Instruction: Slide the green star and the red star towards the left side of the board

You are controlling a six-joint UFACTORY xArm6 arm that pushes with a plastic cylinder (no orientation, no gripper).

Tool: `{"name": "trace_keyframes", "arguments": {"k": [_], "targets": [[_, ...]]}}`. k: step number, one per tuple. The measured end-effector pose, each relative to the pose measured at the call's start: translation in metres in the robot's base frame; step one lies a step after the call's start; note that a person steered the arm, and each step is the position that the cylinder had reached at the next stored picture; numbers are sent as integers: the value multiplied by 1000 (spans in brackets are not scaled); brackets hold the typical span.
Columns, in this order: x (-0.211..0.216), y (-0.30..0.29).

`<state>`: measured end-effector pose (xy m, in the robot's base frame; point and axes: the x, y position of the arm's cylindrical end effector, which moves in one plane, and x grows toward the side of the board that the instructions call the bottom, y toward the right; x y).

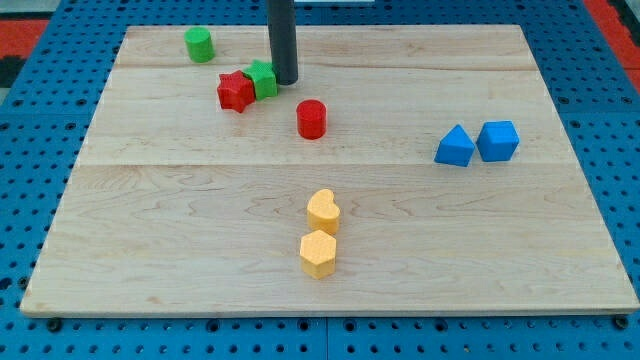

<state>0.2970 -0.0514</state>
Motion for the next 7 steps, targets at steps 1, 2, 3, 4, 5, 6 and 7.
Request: {"name": "trace_keyframes", "arguments": {"k": [1, 2, 3, 4, 5, 6, 7], "targets": [[-2, -14], [-2, -28], [-2, -51], [-2, -73], [-2, -86], [-2, -95], [4, -96]]}}
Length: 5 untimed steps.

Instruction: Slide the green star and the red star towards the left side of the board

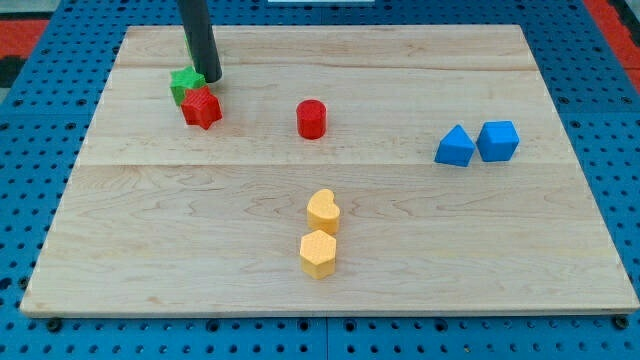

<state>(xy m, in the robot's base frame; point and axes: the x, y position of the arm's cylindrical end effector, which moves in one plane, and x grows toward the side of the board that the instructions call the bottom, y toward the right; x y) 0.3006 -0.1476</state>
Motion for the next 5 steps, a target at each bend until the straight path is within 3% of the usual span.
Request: {"name": "trace_keyframes", "arguments": {"k": [2, 3, 5], "targets": [[39, 3], [63, 33], [83, -4]]}}
